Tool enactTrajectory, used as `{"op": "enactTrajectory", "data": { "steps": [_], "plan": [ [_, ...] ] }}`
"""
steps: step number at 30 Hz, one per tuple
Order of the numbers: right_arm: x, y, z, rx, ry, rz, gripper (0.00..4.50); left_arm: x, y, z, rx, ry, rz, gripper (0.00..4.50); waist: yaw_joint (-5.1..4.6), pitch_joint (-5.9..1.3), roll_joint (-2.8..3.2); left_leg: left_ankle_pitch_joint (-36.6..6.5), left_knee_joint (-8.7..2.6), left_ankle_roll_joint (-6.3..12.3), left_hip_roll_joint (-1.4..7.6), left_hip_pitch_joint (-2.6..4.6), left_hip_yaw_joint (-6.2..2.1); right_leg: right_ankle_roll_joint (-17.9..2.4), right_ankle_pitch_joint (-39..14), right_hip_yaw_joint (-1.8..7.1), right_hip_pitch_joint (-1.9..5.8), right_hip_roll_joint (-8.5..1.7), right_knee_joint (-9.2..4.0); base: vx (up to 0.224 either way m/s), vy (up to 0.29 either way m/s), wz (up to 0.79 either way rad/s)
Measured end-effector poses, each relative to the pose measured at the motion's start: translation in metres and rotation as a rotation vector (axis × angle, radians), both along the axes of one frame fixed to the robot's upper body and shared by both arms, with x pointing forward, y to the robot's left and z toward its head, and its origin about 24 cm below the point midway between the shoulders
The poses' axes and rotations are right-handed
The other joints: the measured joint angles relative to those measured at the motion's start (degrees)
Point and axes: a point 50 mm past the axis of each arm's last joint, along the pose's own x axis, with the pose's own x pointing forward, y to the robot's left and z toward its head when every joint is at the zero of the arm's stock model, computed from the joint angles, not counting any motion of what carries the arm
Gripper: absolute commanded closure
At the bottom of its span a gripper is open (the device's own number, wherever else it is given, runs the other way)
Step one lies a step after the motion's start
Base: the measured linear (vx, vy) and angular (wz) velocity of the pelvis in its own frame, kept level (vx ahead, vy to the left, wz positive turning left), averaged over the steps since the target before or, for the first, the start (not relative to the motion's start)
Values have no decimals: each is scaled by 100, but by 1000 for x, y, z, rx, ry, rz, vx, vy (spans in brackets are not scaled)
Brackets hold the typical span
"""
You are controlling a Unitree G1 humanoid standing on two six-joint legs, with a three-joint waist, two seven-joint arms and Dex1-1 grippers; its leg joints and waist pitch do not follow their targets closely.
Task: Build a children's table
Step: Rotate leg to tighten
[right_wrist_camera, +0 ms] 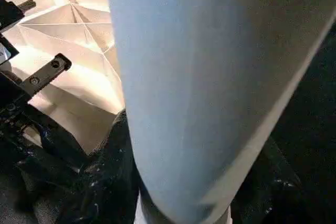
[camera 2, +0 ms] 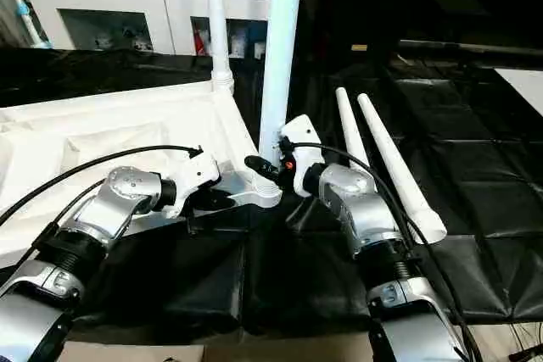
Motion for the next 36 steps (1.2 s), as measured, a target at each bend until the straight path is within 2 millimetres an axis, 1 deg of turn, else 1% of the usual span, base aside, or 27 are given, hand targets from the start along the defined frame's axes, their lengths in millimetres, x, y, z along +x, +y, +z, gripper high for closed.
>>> {"op": "enactTrajectory", "data": {
  "steps": [6, 10, 12, 14, 15, 16, 22, 24, 28, 36],
  "plan": [
    [0, 2, -2, 3, -6, -15, 264, 0, 1, -1, -1, 5, 13, 450, -23, -1, 0, 0, -3, 0, 0, 20, 0, 2, -1, 0, 15, 0, -1, 0, 0, 0],
    [3, 9, -4, -2, -7, -81, 264, 3, 1, -3, -4, 12, 55, 450, -86, 0, 1, -1, -1, -1, -1, 50, -1, 6, -4, 1, 41, 0, -6, 0, 0, 0],
    [5, 10, -4, -5, -5, -113, 264, 4, -2, -3, -5, 10, 72, 450, -100, 0, 1, -1, -1, -1, -2, 52, -1, 10, -6, 0, 43, 0, -17, 0, 0, 0],
    [10, 13, -4, -2, 14, -200, 264, 8, -8, -3, -5, 14, 118, 450, -116, 1, 1, -1, -1, 0, -2, 55, -1, 11, -7, 0, 48, 0, -26, 0, 0, 0],
    [13, 16, -3, 1, 24, -241, 264, 10, -15, -4, -9, 19, 137, 450, -121, 1, 1, -1, -3, 0, -3, 56, -1, 11, -7, -1, 50, 0, -36, 0, 0, 0],
    [18, 17, -3, -3, 36, -323, 264, 14, -20, -4, -3, 15, 181, 450, -130, 1, 3, -1, -6, 0, -3, 58, -4, 11, -7, -5, 56, 0, -55, 0, 0, 0],
    [33, 26, -1, 36, 104, -624, 264, 20, -57, -5, -22, 32, 323, 450, -147, 4, 9, -5, -49, 6, -15, 70, -6, 11, -7, -15, 90, 0, -198, 0, 0, 0],
    [35, 27, 0, 39, 101, -675, 264, 21, -60, -5, -24, 34, 349, 450, -146, 1, 3, -6, -49, 8, -23, 60, -6, 10, -6, -4, 97, -3, -200, 0, 0, 0],
    [37, 30, 2, 37, 100, -716, 264, 22, -62, -3, -28, 32, 368, 450, -123, -1, -1, -8, -61, 13, -25, 61, -3, 4, -1, 1, 89, -2, -188, 0, 0, 0],
    [40, 34, 4, 41, 95, -723, 264, 24, -60, -2, -33, 36, 383, 450, -100, -5, -3, -7, -107, 9, -23, 80, -3, 0, 21, -7, 86, 2, -182, 0, 0, 0]
  ]
}}
